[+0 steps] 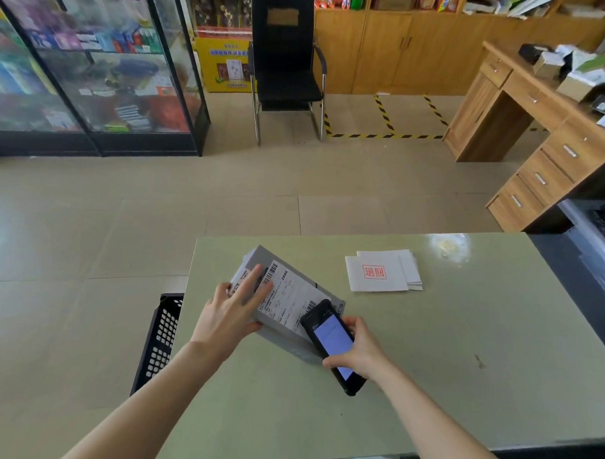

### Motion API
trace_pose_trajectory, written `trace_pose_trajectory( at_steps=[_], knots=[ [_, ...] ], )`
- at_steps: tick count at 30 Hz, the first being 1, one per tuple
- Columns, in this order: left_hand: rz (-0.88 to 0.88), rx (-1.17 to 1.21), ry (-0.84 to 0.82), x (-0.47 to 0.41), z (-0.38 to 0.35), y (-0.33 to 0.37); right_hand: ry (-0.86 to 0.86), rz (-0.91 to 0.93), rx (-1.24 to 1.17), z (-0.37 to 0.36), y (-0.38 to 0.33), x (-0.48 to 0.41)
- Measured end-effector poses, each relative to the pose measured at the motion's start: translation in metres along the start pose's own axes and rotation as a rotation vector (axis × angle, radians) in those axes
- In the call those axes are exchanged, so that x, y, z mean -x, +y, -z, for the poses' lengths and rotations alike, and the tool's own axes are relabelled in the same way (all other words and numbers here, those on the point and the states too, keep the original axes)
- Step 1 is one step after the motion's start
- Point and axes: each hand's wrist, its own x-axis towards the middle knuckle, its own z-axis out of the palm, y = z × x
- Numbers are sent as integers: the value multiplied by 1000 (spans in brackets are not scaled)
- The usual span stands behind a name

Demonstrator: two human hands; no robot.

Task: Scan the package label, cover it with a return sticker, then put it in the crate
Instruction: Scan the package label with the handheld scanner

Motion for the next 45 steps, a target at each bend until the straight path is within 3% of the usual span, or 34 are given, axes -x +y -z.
trace_pose_trajectory(
  at_steps=[5, 11, 15, 19, 27, 31, 38, 45],
  knots=[
    [-6, -53, -74, -7, -2, 2, -9, -2, 16, 7, 0, 2],
    [-74, -73, -21, -12, -2, 19, 1, -9, 60, 24, 7, 7],
    [-23, 163, 112, -12, 16, 25, -32, -36, 8, 26, 15, 9],
    [-18, 370, 34, -15, 22, 15, -59, -19, -52, 26, 23, 10],
    [-79, 322, -36, -36, 31, 16, -92, -21, -40, 36, 30, 10],
    [-111, 352, -157, -44, 31, 16, -99, -22, -18, 39, 28, 9],
    [-109, 140, -308, -50, 34, 11, -100, 2, 104, 44, 28, 9],
    [-120, 36, -289, -52, 34, 9, -87, 37, 216, 55, 25, 16]
  ],
)
